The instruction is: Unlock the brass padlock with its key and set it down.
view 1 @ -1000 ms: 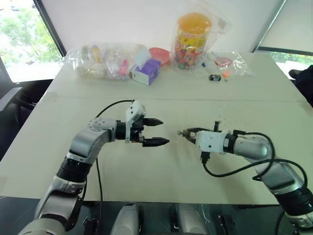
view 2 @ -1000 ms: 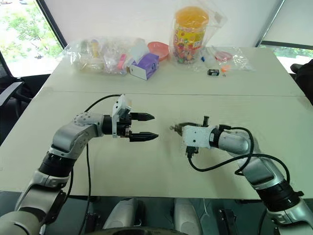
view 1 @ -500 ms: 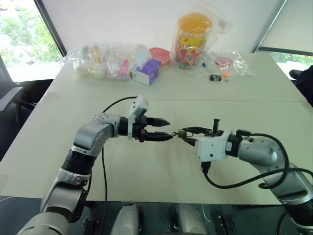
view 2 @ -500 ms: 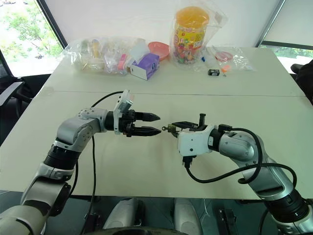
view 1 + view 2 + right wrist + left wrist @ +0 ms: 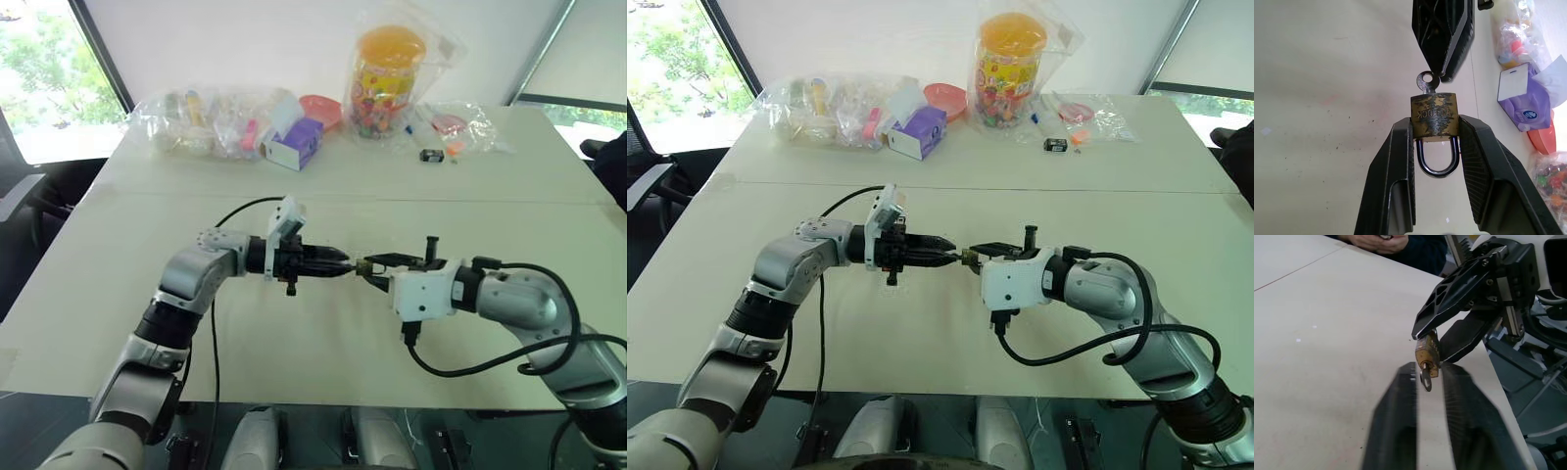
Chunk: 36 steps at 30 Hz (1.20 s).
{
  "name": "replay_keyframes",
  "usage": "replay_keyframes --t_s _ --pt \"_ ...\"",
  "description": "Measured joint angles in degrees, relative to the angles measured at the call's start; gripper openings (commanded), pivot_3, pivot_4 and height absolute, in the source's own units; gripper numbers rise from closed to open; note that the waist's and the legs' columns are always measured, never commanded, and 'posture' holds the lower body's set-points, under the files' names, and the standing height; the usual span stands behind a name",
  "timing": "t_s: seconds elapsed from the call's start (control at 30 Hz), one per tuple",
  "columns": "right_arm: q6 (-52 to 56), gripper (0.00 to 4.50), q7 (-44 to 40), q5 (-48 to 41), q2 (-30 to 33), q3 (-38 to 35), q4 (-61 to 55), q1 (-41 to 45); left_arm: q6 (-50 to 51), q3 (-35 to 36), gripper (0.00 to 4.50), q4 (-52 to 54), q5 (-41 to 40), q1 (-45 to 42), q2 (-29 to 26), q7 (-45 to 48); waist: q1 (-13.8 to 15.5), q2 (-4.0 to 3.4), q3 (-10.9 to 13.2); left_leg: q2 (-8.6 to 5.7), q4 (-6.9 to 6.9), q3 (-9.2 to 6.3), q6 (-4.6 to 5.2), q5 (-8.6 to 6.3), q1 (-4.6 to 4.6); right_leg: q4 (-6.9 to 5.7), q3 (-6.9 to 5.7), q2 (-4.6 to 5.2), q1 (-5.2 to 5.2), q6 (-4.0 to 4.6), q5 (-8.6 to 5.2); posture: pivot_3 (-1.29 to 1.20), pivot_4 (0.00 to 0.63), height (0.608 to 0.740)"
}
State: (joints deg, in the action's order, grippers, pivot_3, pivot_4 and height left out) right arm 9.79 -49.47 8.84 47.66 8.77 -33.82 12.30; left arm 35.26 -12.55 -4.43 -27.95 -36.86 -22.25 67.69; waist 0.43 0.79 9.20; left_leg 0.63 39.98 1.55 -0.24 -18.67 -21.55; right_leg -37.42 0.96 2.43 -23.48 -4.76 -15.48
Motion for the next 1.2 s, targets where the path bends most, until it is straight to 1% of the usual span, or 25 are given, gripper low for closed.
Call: replay_keyframes --t_s 0.03,0.07,0.23,0.33,0.37,0.4,0.43,0.47,0.5,0.53,0.8,0.9,1.0,1.1,1.2 --pt "0.2 0.7 -0.1 0.0 0.0 0.0 -0.1 0.0 -0.1 0.0 2.78 0.0 0.2 0.0 0.0 -0.3 0.0 0.0 0.0 0.0 0.0 0.0 0.0 0.0 0.0 0.0 0.0 0.0 0.0 0.0 0.0 0.0 0.15 0.735" --pt "0.3 0.7 -0.1 -0.1 0.0 0.0 -0.2 0.0 -0.2 0.0 3.17 0.0 0.3 0.0 0.0 -0.4 0.0 0.0 0.0 0.0 0.0 0.0 0.0 0.0 0.0 0.0 0.0 0.0 0.0 0.0 0.0 0.0 0.15 0.735" --pt "0.7 0.7 -0.4 -0.1 0.0 0.0 -0.3 0.0 -0.7 0.0 3.17 0.0 0.6 0.0 0.0 -0.3 0.0 0.0 0.0 0.0 0.0 0.0 0.0 0.0 0.0 0.0 0.0 0.01 0.0 0.0 0.0 0.0 0.15 0.735" --pt "1.0 0.7 -0.4 -0.1 0.0 0.0 -0.4 0.0 -0.8 0.0 2.36 0.0 0.7 0.0 0.0 0.0 0.0 0.0 0.0 0.0 0.0 0.0 0.0 0.0 0.0 0.01 0.0 0.01 0.0 0.0 0.0 0.0 0.15 0.735" --pt "1.1 0.7 -0.4 -0.1 0.0 0.0 -0.4 0.0 -0.8 0.0 1.87 0.0 0.7 0.0 0.0 0.1 0.0 0.0 0.0 0.0 0.0 0.0 0.0 0.0 0.0 0.01 0.0 0.01 0.0 0.0 0.0 0.0 0.15 0.735" --pt "1.1 0.7 -0.4 -0.1 0.0 0.0 -0.4 0.0 -0.9 0.0 1.81 -0.1 0.8 0.0 0.0 0.2 0.0 0.0 0.0 0.0 0.0 0.0 0.0 0.0 0.0 0.01 0.0 0.01 0.0 0.0 0.0 0.0 0.15 0.735" --pt "1.2 0.7 -0.4 -0.1 0.0 0.0 -0.4 0.0 -1.0 0.0 0.99 -0.2 1.0 0.0 0.0 0.4 0.0 0.0 0.0 0.0 0.0 0.0 0.0 0.0 0.0 0.01 0.0 0.01 0.0 0.0 0.0 0.0 0.15 0.735" --pt "1.2 0.7 -0.4 -0.1 0.0 0.0 -0.5 0.0 -1.3 0.0 0.62 -0.4 1.1 0.0 0.0 0.6 0.0 0.0 0.0 0.0 0.0 0.0 0.0 0.0 0.0 0.01 0.0 0.01 0.0 0.0 0.0 0.0 0.15 0.735" --pt "1.4 0.7 -0.4 -0.2 0.0 0.0 -0.8 0.0 -1.8 -0.1 0.12 -0.7 1.3 0.0 0.0 0.7 0.0 0.0 0.0 0.0 0.0 0.0 0.0 0.0 0.0 0.01 0.0 0.01 0.0 0.0 0.0 0.0 0.15 0.735" --pt "1.8 0.7 -0.4 -0.1 0.0 0.0 -1.0 0.0 -2.2 -0.1 0.05 -0.9 1.3 0.0 0.1 1.0 0.0 0.0 0.0 0.0 0.0 0.0 0.0 0.0 0.0 0.01 0.0 0.01 0.0 0.0 0.0 0.0 0.15 0.735" --pt "4.8 0.7 -1.6 -0.9 -0.4 0.0 -1.1 0.7 -4.7 -1.3 0.05 -1.1 3.3 0.1 0.3 1.5 0.1 0.0 0.0 0.0 0.0 0.0 0.0 0.0 0.0 0.02 0.0 0.02 0.0 0.0 0.0 0.0 0.15 0.735" --pt "7.0 0.7 -2.0 -1.9 -0.7 -0.1 -1.5 1.3 -6.9 -1.4 0.05 -1.1 4.3 0.1 0.4 1.5 0.1 0.0 0.0 0.0 -0.01 0.0 0.0 0.0 0.0 0.02 0.0 0.05 0.0 0.0 0.0 0.0 0.15 0.735" --pt "11.5 0.7 -2.1 -4.3 -2.1 -0.7 -2.0 1.4 -11.2 -1.7 0.05 -1.1 6.2 0.6 1.1 1.2 0.1 0.0 0.0 0.01 -0.01 -0.01 0.0 0.0 -0.01 0.03 0.0 0.1 0.0 0.01 0.0 0.0 0.15 0.735" --pt "20.2 0.7 -2.1 -9.2 -4.4 -3.3 -2.7 2.3 -23.7 -2.0 0.05 -2.1 11.0 1.5 3.1 -0.5 0.2 0.0 0.0 0.02 -0.01 -0.01 0.0 0.0 -0.02 0.07 0.01 0.16 0.0 0.01 0.0 0.0 0.15 0.735" --pt "26.0 0.7 -2.5 -12.8 -4.8 -5.0 -4.8 3.1 -38.7 -2.0 0.05 -4.6 14.9 1.5 3.6 0.3 0.2 0.0 0.0 0.03 -0.08 -0.01 0.01 -0.01 -0.03 0.15 0.0 0.21 0.0 0.02 -0.01 0.0 0.15 0.735"
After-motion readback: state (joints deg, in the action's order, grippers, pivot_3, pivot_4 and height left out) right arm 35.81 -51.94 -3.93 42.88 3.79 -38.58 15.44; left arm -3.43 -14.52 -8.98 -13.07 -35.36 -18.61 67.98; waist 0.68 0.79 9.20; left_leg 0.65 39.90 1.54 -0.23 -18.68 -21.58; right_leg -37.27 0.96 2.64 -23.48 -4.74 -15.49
